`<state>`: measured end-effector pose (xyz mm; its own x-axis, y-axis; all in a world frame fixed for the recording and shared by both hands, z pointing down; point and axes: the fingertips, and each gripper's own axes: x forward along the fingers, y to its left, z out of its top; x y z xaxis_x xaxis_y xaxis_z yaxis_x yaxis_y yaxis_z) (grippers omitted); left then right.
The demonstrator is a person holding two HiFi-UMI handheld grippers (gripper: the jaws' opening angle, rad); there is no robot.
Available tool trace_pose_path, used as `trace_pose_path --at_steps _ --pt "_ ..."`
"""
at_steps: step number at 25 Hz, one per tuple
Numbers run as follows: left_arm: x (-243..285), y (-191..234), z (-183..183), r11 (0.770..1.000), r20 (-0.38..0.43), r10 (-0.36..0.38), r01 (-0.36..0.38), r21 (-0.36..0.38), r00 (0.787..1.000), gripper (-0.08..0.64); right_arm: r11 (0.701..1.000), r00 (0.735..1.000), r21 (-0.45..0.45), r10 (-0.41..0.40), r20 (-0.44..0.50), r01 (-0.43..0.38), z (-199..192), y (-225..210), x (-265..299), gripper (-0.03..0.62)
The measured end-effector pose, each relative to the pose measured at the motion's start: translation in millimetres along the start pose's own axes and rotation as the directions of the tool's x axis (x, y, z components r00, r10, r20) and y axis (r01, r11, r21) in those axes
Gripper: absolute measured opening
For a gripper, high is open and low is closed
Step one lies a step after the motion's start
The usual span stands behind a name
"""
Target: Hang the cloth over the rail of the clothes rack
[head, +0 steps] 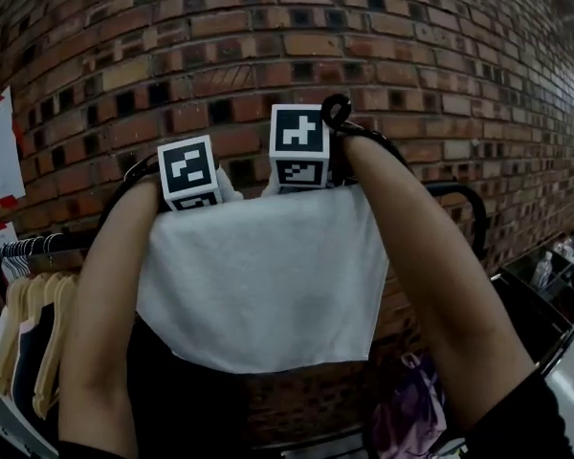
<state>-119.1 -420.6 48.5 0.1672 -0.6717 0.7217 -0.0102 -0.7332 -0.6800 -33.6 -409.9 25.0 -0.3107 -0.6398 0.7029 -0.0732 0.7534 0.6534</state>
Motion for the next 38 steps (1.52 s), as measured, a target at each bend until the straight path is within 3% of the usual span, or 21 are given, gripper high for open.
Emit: trace_pose_path --at_steps 2,4,5,7,9,11,14,17,18,21,24,26,29,30,31,33,38 --pt "-1 -11 5 0.986 0.125 -0.132 0.143 -0.090 0.983 0.146 0.993 0.992 0.089 0.069 0.102 -0.078 2 0 -6 0.049" --pt "-11 -6 6 0.955 0.246 -0.164 0.217 -0.204 0.955 0.271 0.978 0.983 0.158 0.111 0.149 -0.134 -4 -1 -12 0.049" --pt "-15 -4 0 0.942 0.259 -0.162 0.228 -0.248 0.952 0.306 0.974 0.983 0.174 0.120 0.139 -0.144 -11 -2 -13 0.052" --pt "-16 -5 -20 0.922 0.223 -0.169 0.234 -0.307 0.960 0.364 0.964 0.980 0.203 0.149 0.128 -0.173 -22 -2 -12 0.052" --pt "-12 -11 -37 0.909 0.180 -0.187 0.239 -0.341 0.966 0.373 0.949 0.966 0.230 0.170 0.197 -0.214 -20 -3 -19 0.066" --pt "-4 -22 -48 0.899 0.136 -0.221 0.256 -0.355 0.966 0.373 0.936 0.948 0.255 0.170 0.269 -0.240 -15 -6 -32 0.071" --pt "3 -33 -52 0.891 0.109 -0.263 0.285 -0.354 0.959 0.373 0.924 0.944 0.287 0.172 0.283 -0.254 -21 -10 -46 0.077" --pt "0 -29 -45 0.885 0.149 -0.242 0.281 -0.372 0.959 0.373 0.947 0.985 0.276 0.149 0.085 -0.167 -50 -10 -39 0.091" --pt "-1 -28 -47 0.883 0.150 -0.240 0.280 -0.377 0.959 0.376 0.953 0.986 0.257 0.147 0.081 -0.163 -49 -10 -37 0.091" --pt "8 -30 -62 0.872 0.099 -0.259 0.277 -0.405 0.961 0.393 0.929 0.947 0.301 0.125 0.296 -0.217 -26 -16 -51 0.091" --pt "11 -36 -67 0.834 0.103 -0.285 0.299 -0.463 0.953 0.397 0.923 0.963 0.333 0.112 0.244 -0.192 -46 -18 -52 0.102" --pt "12 -34 -69 0.833 0.094 -0.289 0.298 -0.467 0.953 0.400 0.914 0.957 0.366 0.073 0.281 -0.177 -49 -25 -56 0.129" --pt "8 -50 -65 0.815 0.091 -0.323 0.326 -0.478 0.942 0.413 0.889 0.880 0.380 0.053 0.473 -0.257 -36 -28 -78 0.133" --pt "8 -53 -66 0.813 0.087 -0.330 0.330 -0.479 0.940 0.428 0.887 0.866 0.367 0.068 0.496 -0.280 -35 -25 -81 0.138" --pt "8 -53 -66 0.816 0.083 -0.328 0.326 -0.478 0.941 0.431 0.893 0.873 0.352 0.086 0.480 -0.282 -38 -21 -79 0.200" --pt "8 -47 -68 0.833 0.072 -0.300 0.298 -0.467 0.951 0.431 0.911 0.914 0.329 0.105 0.393 -0.247 -44 -15 -71 0.209" --pt "5 -31 -71 0.928 -0.024 -0.207 0.188 -0.321 0.978 0.417 0.978 0.956 0.191 0.024 0.291 -0.083 -18 -10 -63 0.209"
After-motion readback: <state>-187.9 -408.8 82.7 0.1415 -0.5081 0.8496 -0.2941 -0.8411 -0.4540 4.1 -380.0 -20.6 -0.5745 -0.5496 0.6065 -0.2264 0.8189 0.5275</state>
